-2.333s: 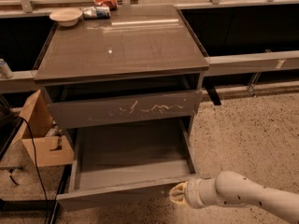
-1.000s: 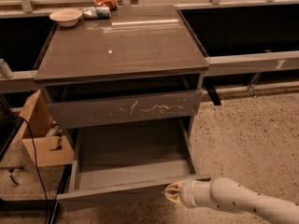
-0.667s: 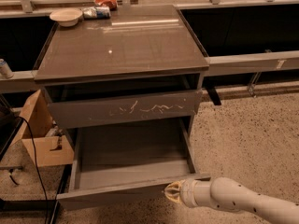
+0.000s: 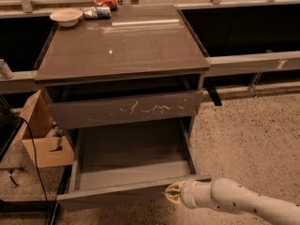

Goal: Close middle drawer

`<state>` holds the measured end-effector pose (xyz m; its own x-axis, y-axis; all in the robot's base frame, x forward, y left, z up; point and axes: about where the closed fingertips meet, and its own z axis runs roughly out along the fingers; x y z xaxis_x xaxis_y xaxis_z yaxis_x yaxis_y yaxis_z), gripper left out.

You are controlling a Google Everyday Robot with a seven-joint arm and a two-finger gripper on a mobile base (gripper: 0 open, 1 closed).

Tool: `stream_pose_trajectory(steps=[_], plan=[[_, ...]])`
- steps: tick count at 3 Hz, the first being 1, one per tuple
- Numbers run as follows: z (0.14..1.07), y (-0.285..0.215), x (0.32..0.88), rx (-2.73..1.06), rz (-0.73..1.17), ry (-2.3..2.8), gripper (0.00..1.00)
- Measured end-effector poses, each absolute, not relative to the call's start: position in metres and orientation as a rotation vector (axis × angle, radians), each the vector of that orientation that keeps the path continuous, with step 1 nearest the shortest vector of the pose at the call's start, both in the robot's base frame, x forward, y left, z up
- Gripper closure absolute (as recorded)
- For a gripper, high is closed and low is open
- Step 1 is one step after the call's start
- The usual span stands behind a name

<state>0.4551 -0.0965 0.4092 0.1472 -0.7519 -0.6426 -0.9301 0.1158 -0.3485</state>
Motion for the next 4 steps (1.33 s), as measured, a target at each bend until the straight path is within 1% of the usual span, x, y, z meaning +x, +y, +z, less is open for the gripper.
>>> stream_pose_trajectory(steps=[1, 2, 3, 4], plan=[[0.4091, -0.0964, 0.4551, -1.671, 0.299, 1.64, 0.08], [0.4091, -0.0964, 0.455, -1.671, 0.299, 1.64, 0.0], [0.4091, -0.0963, 0.455, -1.671, 0.299, 1.64, 0.0], [0.4091, -0.0963, 0.455, -1.671, 0.299, 1.64, 0.19]])
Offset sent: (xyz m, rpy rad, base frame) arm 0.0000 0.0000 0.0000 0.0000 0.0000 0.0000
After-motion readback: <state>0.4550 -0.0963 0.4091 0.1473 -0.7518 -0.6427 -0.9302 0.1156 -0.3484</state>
